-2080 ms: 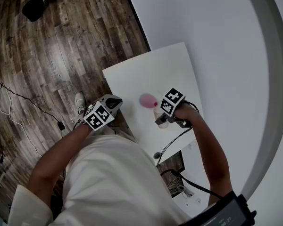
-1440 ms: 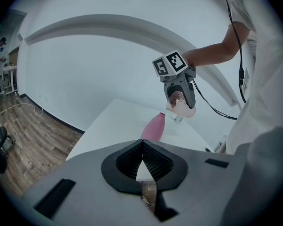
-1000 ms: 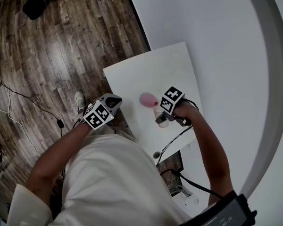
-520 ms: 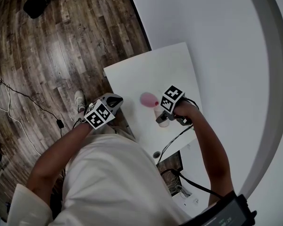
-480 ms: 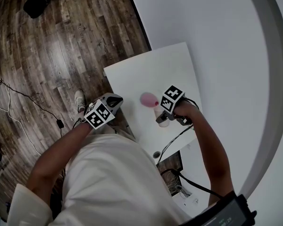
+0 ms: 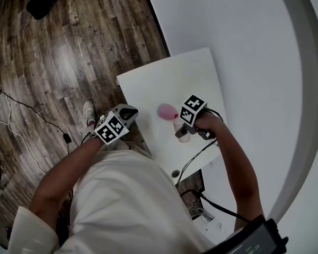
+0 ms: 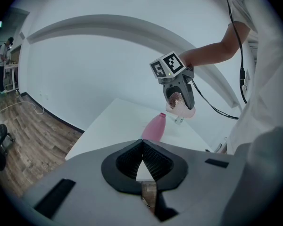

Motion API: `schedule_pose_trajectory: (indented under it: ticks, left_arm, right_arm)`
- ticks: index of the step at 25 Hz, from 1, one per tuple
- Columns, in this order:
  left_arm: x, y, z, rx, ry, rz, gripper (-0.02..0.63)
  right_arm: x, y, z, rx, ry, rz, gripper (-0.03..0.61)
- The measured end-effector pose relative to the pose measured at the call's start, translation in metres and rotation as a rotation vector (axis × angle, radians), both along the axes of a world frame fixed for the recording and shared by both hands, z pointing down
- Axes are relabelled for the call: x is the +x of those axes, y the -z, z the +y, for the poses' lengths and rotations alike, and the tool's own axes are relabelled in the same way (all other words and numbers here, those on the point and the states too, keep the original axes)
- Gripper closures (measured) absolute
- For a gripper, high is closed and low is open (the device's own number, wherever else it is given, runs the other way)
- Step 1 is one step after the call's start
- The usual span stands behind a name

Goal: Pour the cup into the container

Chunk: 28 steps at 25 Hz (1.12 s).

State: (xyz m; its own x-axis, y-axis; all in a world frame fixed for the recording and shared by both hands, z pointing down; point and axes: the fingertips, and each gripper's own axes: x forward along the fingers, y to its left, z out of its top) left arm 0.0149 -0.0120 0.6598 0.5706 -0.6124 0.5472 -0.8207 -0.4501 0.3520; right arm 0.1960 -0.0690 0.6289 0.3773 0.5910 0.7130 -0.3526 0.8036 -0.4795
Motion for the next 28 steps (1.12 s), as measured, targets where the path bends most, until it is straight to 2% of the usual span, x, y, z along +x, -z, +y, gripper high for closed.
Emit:
schedule_pose_trajectory:
  ticks: [28]
  left_arm:
    - [0.0009, -0.0047, 0.006, -0.002, -0.004, -0.002, 0.603]
  right_arm:
    - [0.0042, -0.0041, 0.0018, -0.024, 0.017, 0.034, 0.206]
